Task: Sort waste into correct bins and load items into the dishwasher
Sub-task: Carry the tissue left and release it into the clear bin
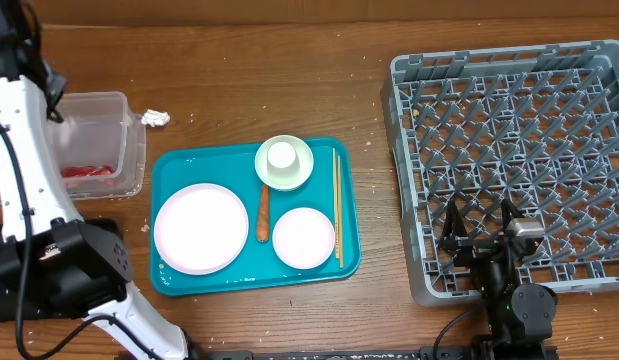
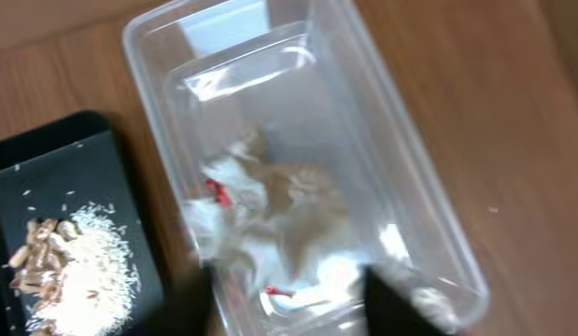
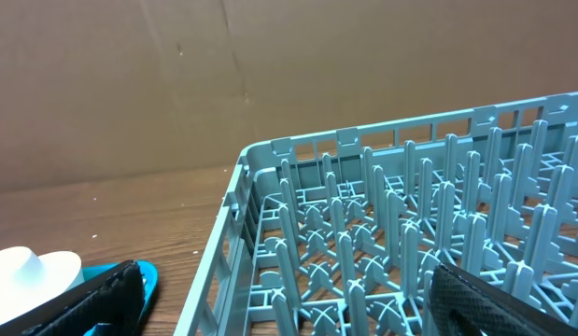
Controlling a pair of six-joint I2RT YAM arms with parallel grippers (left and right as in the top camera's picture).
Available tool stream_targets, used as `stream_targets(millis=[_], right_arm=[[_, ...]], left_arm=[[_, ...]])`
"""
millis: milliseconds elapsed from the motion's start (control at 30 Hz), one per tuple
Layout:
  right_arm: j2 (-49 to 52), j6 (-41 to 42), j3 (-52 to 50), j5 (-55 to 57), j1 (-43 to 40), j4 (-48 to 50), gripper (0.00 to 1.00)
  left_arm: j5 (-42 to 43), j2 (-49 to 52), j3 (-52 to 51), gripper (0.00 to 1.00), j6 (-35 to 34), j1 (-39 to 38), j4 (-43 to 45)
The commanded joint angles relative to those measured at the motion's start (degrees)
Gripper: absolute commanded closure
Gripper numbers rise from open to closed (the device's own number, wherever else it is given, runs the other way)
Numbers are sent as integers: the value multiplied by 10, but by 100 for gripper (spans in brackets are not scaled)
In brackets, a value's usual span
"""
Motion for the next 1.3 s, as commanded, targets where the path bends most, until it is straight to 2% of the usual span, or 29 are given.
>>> stream_targets(millis=[0,67,133,200,267,333,367,400,500,600,733,867,900,967,1033,1100,1200,1267], right_arm=[[-5,-2,-6,4,5,3,0],[-5,-2,-6,4,5,3,0],[-5,-2,-6,4,5,3,0],[-5,-2,-6,4,5,3,0],[-5,-2,-6,4,5,3,0],[-5,-2,-6,4,5,3,0],[-5,-2,-6,4,5,3,0],[-5,-2,-6,4,5,3,0],[-5,-2,-6,4,5,3,0],[-5,-2,-6,4,5,3,0],[-5,-2,-6,4,5,3,0],[-5,-2,-6,4,5,3,0],[-5,-2,-6,4,5,3,0],[-5,-2,-6,4,5,3,0],[-5,-2,-6,4,5,3,0],[-5,-2,-6,4,5,3,0],[-5,-2,-6,4,5,3,0],[-5,-2,-6,4,5,3,0]], left_arm=[[38,11,-6,0,17,15,-11],[68,11,-6,0,40,15,-17],[136,10,-6,0,80,12,-25],[250,4,-5,0,134,-2,-20],[277,-3,-4,0,149,-21,-12],[291,-10,-4,5,177,-61,0],[291,-9,-4,5,221,-95,6],[262,-5,-5,4,276,-137,9],[180,10,-5,3,357,-199,17],[101,37,-5,2,394,-237,44],[74,68,-5,3,492,-246,81],[59,120,-5,13,626,-235,85],[70,142,-5,14,678,-231,85],[66,163,-5,8,725,-231,87],[5,185,-5,0,781,-230,113],[-19,192,-5,0,814,-229,136],[-7,197,-5,0,897,-226,166],[5,197,-5,0,1003,-223,188]])
